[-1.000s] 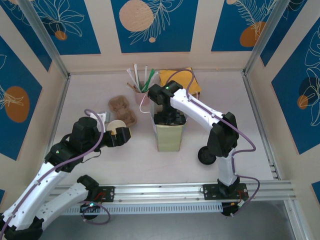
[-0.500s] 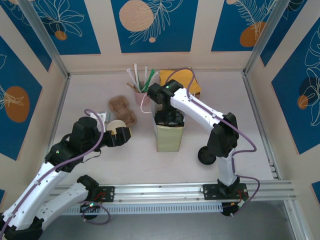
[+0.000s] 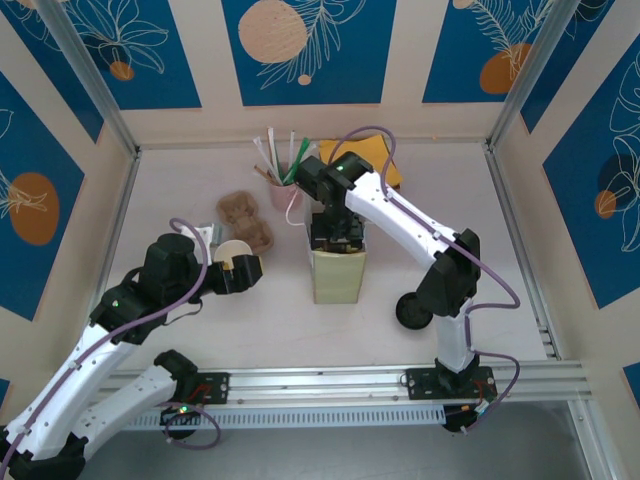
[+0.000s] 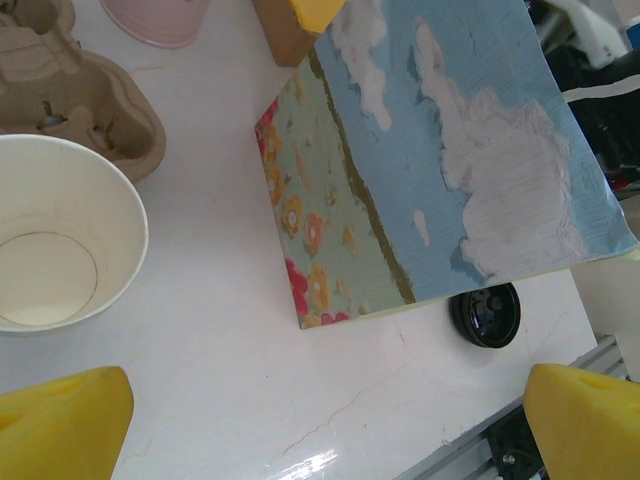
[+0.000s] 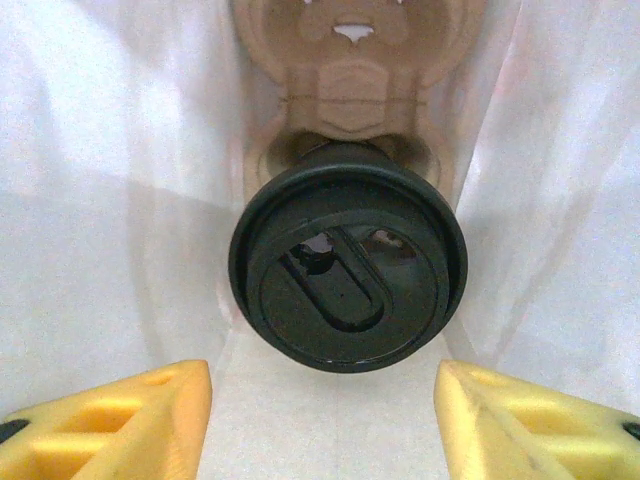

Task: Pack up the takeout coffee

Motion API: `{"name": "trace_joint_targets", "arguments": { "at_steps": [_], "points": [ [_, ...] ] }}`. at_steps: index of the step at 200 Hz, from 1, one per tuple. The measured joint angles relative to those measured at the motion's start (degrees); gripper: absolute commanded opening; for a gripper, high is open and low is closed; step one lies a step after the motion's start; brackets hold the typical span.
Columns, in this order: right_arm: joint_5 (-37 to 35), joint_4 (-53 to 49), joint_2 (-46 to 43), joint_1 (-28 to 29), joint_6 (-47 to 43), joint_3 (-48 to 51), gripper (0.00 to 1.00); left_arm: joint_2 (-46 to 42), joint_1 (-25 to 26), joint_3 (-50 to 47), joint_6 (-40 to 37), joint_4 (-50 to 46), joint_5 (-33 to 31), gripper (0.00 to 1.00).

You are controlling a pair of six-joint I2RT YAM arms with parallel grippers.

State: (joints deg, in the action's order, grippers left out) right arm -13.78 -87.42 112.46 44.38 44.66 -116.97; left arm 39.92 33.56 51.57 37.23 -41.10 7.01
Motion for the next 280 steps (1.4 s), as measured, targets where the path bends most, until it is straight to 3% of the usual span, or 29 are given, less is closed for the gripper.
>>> {"name": "trace_joint_targets", "arguments": {
  "at_steps": [87,168,226,280],
  "points": [
    [-1.68,-4.17,-0.13,0.68,0.90,-11.65,0.49,0.79,0.00,-0.24,0.20,0.02,0.20,1.00],
    [-4.20,-5.27,-1.07,0.68,1.49,-18.69,0.50,2.91,0.00,-0.20,0.13,0.00,0.44,1.00],
    [-4.70,-3.87,-8.61,0.72,-0.02,-17.84,0.65,6.71,0.00,2.97,-0.26,-0.02,0.11,1.00],
    [-2.75,4.46,-16.59,-2.16,-5.40,-13.11,0.84,12.55,0.00,8.85,-0.79,-1.07,-5.14,1.00]
  ]
}}
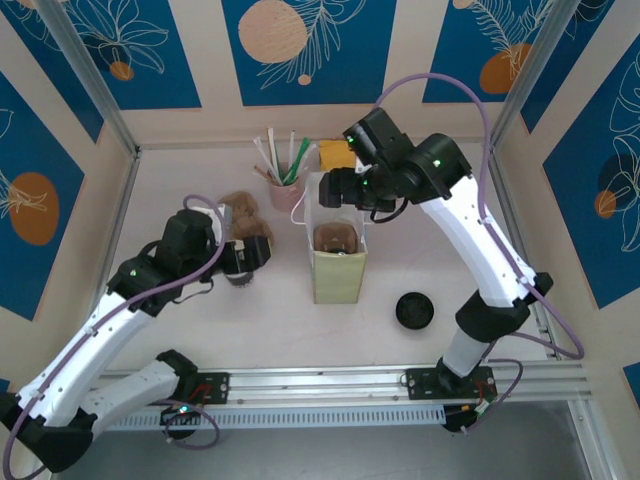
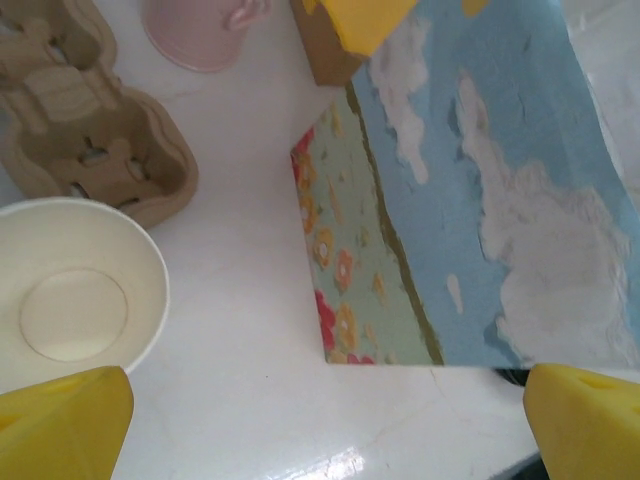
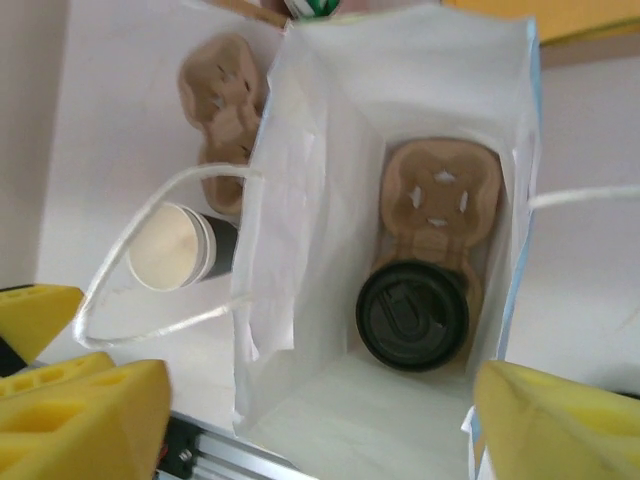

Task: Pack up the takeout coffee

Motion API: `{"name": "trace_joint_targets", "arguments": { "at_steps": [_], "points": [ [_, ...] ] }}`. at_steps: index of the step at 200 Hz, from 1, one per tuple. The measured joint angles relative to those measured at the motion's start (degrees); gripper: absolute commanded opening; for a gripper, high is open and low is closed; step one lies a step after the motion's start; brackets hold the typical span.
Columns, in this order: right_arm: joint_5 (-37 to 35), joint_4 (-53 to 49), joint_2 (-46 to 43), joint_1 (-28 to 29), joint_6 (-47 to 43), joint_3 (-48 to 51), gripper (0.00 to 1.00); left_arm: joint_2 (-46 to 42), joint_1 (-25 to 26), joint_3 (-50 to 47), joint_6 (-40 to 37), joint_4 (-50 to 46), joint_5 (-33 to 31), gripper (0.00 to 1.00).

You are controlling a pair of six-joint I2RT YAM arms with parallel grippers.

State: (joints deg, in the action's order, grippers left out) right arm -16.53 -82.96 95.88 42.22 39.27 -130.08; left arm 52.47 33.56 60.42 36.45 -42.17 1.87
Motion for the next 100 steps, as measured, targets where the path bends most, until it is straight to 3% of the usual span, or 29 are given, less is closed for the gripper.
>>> {"name": "trace_joint_targets", "arguments": {
  "at_steps": [38,100],
  "points": [
    [4.33,7.13,-5.01,-5.57,-4.42,5.33,1.00,7.82,-0.24,8.13,-1.42,-1.46,-5.09,1.00],
    [14.82,16.37,-11.85,-17.05,-8.41,16.11,0.99,20.11,-1.57,15.54,-4.90,-0.33,-7.10,1.00]
  ]
}}
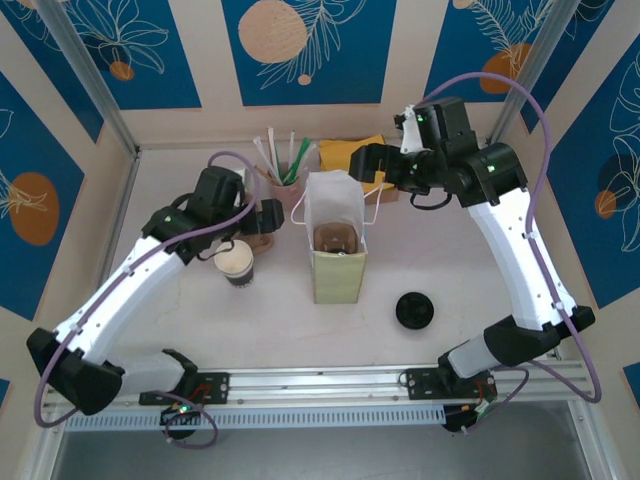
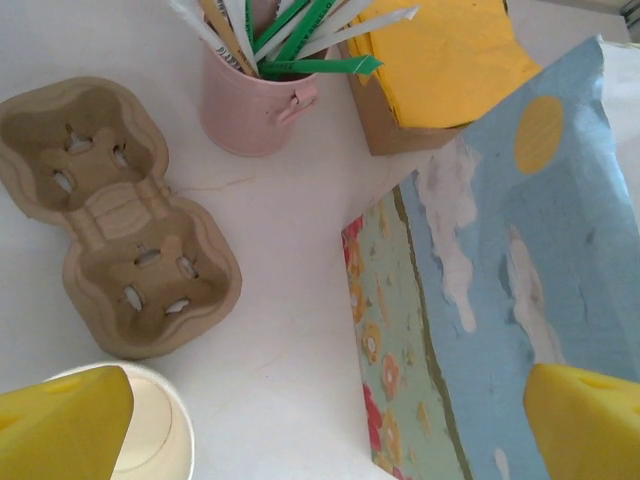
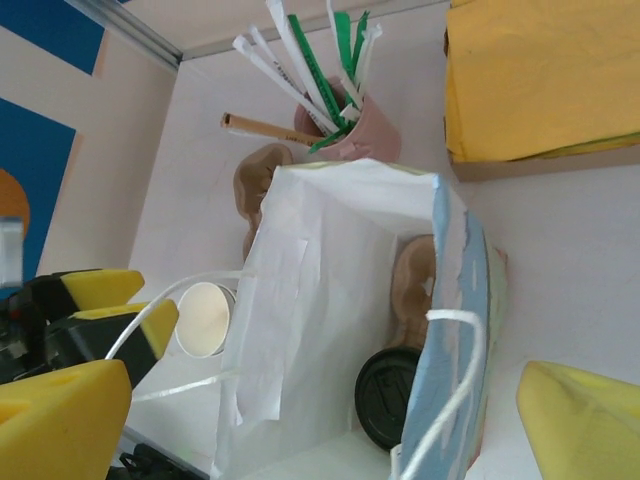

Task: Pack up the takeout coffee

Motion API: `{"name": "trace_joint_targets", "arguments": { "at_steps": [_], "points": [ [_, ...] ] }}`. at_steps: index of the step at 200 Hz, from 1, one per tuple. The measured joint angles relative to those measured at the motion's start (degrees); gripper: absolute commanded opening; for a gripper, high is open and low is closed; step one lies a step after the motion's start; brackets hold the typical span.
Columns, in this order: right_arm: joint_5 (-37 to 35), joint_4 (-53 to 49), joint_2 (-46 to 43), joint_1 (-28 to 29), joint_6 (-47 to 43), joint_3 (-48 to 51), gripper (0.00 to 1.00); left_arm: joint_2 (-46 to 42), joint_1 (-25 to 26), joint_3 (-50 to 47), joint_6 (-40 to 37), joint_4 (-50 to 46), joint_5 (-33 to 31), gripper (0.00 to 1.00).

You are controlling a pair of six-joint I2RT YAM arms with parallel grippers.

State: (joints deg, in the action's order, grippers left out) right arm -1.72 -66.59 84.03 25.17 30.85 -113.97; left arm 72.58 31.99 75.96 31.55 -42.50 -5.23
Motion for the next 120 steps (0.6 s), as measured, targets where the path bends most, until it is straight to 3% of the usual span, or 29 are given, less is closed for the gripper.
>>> {"name": "trace_joint_targets", "arguments": {
  "at_steps": [67,96,120],
  "points": [
    [6.45,2.78,-2.71,-4.96,-1.95,4.31,0.99,12.85,-2.67,12.55,-3.87,0.07,-0.85,0.94],
    [6.93,3.15,-2.82,-5.18,-1.95,5.42,0.99,18.88,-4.22,18.21,-6.10,0.11,-0.76,0.86],
    [6.43,3.17,-2.82,-5.44,-1.90,5.44,0.99,24.20,-5.49,22.40,-8.15,0.07,-0.33,0.72]
  ]
}}
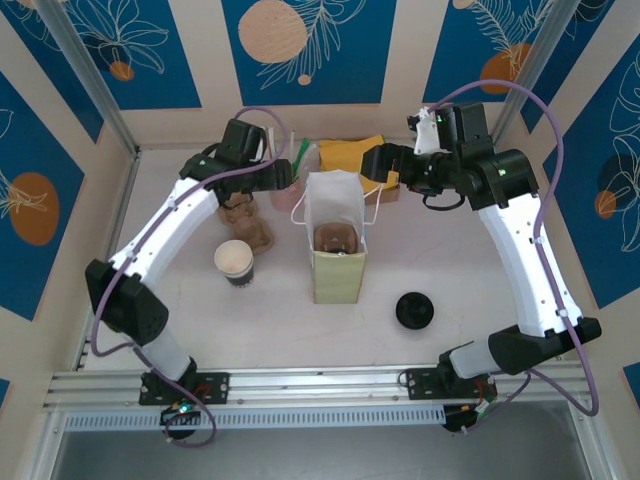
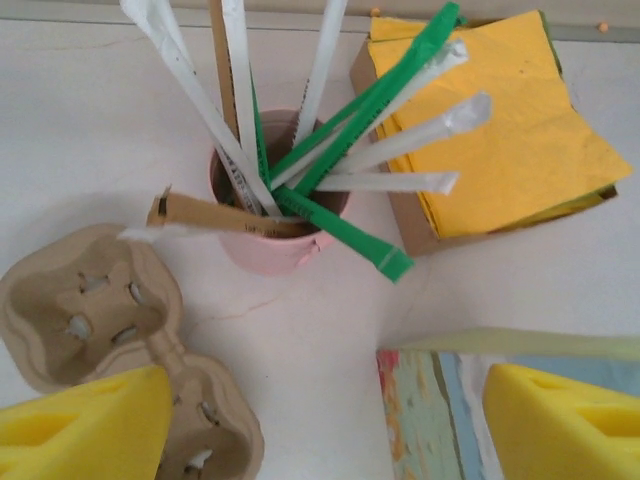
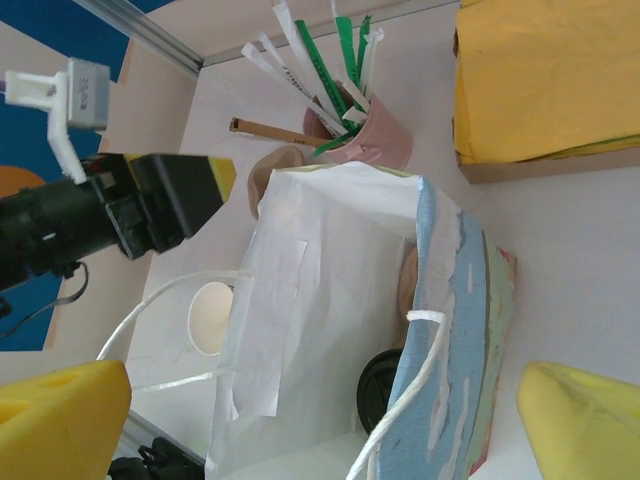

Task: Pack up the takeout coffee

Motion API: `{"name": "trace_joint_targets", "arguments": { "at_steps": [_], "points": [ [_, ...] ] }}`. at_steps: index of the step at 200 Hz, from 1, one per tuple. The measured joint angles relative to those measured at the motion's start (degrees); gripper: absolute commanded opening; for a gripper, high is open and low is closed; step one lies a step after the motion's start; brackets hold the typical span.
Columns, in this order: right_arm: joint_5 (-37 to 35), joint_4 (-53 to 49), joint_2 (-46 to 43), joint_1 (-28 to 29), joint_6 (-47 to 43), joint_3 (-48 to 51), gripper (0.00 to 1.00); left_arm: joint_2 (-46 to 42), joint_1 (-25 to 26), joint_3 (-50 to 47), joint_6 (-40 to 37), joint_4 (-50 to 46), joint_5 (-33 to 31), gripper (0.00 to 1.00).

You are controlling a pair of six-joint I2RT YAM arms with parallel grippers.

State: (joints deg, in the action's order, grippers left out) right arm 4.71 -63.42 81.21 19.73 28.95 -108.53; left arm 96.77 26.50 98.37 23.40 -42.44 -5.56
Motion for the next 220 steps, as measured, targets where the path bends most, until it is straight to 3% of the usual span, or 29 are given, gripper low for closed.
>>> {"name": "trace_joint_targets", "arguments": {
  "at_steps": [50,103,143,220],
  "points": [
    [-2.29,-0.35,1.64,-0.09,0.04,-1.64,0.99,11.23,-0.79,11.08,-3.91,-0.63,1.05,0.69],
    [-4.11,-2.54,6.16,-0.26,0.00,-4.35,0.99,19.02,-0.92,21.49,-6.95,-1.62,5.16,0.59],
    [-4.52,-3.89,7.41,-0.26,0.02,-6.19,0.99,20.13,-0.81,22.05,-9.11,-3.69,7.30,0.55],
    [-4.50,-4.22,6.99,-0.26,0.52,-5.60,0.99,21.20,0.20,19.76,-13.49,-6.56,4.35,0.46]
  ]
}}
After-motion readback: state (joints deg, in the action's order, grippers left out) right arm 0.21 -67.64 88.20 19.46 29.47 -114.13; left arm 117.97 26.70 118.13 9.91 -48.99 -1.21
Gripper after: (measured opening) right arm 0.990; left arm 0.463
